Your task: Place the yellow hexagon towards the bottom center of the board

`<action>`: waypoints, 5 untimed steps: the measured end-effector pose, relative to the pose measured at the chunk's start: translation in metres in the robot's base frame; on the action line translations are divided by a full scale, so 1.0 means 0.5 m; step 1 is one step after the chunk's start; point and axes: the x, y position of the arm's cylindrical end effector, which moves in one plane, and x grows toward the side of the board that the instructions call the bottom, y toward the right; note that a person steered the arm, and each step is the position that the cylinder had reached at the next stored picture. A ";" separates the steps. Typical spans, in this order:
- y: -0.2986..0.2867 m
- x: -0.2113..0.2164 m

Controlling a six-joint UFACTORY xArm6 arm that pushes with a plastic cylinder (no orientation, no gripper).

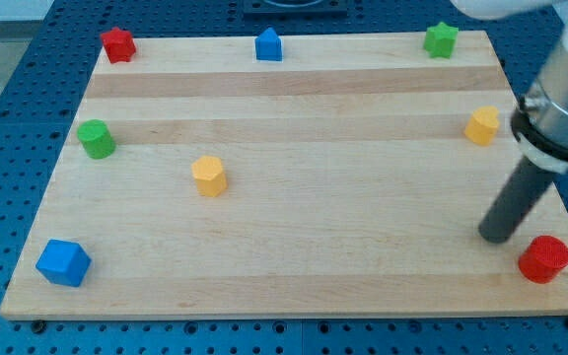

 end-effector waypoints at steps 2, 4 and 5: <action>-0.127 -0.200; -0.354 -0.281; -0.460 -0.304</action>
